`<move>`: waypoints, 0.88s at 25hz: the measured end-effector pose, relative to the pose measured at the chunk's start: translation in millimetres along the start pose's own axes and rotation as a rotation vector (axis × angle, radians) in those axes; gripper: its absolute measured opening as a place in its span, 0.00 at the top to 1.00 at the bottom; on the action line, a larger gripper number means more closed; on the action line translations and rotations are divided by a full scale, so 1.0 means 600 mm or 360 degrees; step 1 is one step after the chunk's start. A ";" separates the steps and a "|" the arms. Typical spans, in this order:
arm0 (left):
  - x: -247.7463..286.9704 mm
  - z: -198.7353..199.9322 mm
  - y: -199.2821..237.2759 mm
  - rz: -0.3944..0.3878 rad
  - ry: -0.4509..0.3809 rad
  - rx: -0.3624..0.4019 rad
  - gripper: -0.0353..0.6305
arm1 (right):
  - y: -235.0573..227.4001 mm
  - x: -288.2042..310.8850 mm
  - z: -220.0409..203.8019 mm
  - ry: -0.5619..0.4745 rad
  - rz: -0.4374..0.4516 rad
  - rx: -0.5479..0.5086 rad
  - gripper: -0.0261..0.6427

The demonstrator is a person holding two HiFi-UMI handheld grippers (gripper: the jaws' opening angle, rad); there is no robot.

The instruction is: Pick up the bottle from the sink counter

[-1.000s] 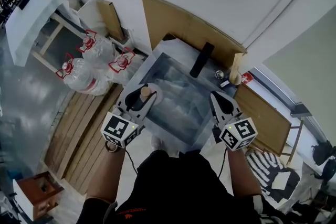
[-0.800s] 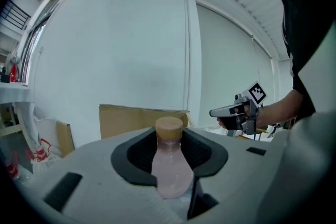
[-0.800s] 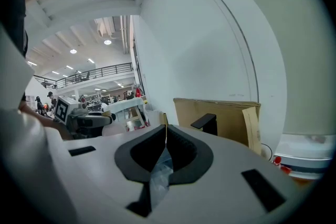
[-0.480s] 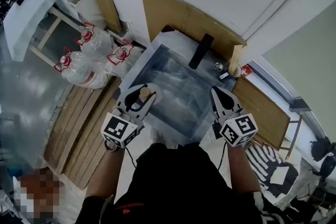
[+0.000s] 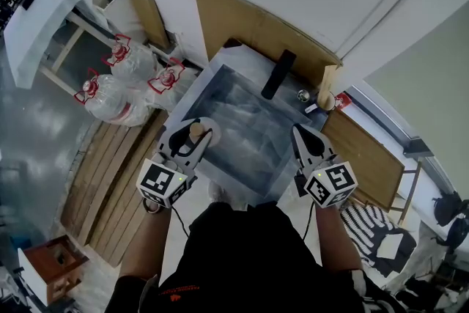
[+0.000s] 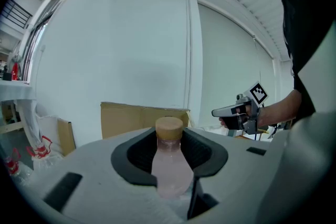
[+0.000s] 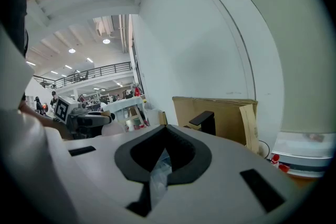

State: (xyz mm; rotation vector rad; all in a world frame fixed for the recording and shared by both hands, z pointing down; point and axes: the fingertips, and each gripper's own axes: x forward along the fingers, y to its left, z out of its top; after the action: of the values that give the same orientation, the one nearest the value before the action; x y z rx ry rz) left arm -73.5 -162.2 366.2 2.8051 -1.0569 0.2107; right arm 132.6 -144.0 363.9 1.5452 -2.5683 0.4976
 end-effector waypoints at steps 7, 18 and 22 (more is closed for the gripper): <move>0.000 -0.002 0.005 0.0018 -0.0005 -0.0025 0.73 | 0.008 0.006 -0.003 0.0004 0.0018 -0.0016 0.96; 0.000 -0.002 0.001 0.0030 0.0011 -0.0037 0.73 | 0.011 0.004 -0.011 0.0019 0.0028 -0.0007 0.96; -0.002 -0.002 -0.008 0.0014 0.0012 -0.0051 0.73 | 0.011 0.000 -0.014 0.0023 0.0026 -0.0004 0.96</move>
State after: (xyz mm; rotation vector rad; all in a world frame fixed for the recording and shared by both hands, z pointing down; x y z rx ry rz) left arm -71.3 -157.9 366.6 2.7697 -1.0620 0.2031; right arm 126.3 -138.2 370.2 1.5153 -2.5718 0.5056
